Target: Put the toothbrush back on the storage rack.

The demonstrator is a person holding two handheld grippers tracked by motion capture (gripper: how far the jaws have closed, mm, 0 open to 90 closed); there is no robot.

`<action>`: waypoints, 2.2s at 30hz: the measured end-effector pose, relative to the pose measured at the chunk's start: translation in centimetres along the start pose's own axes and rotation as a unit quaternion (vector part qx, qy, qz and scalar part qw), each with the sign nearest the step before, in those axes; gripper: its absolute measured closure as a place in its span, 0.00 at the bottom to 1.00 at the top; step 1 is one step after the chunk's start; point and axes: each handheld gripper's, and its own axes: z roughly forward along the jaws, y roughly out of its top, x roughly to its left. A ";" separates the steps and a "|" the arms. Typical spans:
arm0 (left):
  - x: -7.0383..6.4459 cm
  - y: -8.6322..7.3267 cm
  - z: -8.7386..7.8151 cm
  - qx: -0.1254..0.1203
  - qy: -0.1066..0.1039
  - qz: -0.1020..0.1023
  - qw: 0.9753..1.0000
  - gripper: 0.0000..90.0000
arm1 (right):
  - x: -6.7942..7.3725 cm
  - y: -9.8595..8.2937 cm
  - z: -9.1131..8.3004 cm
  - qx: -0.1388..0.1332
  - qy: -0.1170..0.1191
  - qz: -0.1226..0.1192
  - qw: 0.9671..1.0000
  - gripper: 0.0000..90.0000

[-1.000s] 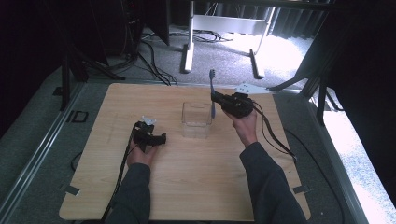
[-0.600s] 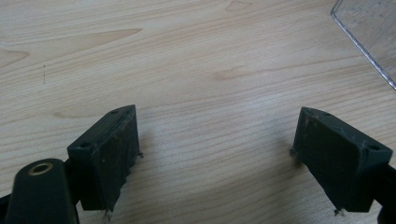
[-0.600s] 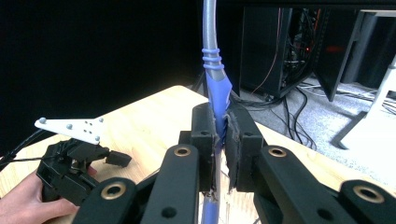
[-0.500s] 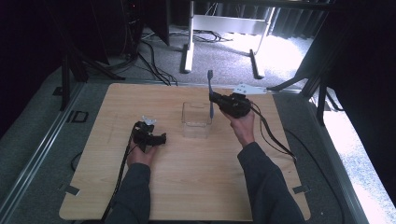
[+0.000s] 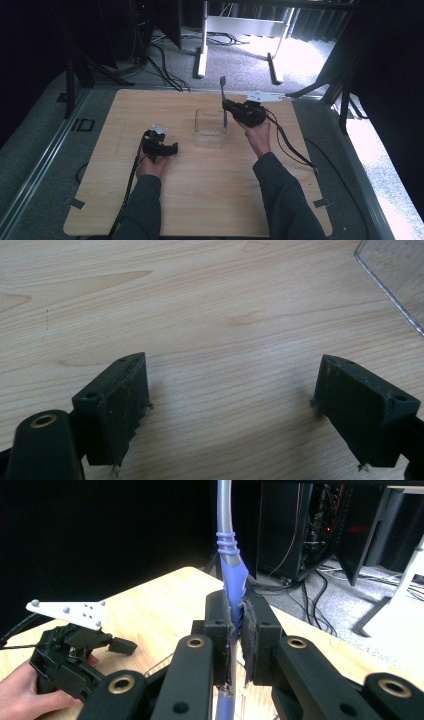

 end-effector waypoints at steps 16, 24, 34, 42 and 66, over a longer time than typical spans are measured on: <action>0.0 0.0 0.0 0.000 0.000 0.000 1.000 0.16 | 0.2 -0.6 0.9 0.012 -0.009 -0.010 1.000 0.92; 0.0 0.0 0.0 0.000 0.000 0.000 1.000 0.16 | 0.5 -1.1 1.4 0.020 -0.015 -0.020 0.999 0.92; 0.0 0.0 0.0 0.000 0.000 0.000 1.000 0.16 | 0.7 -1.4 1.7 0.034 -0.021 -0.037 0.999 0.92; 0.0 0.0 0.0 0.000 0.000 0.000 1.000 0.16 | 1.0 -1.9 2.0 0.045 -0.018 -0.042 0.998 0.91; 0.0 0.0 0.0 0.000 0.000 0.000 1.000 0.16 | 1.4 -3.7 3.3 0.115 -0.012 -0.050 0.992 0.90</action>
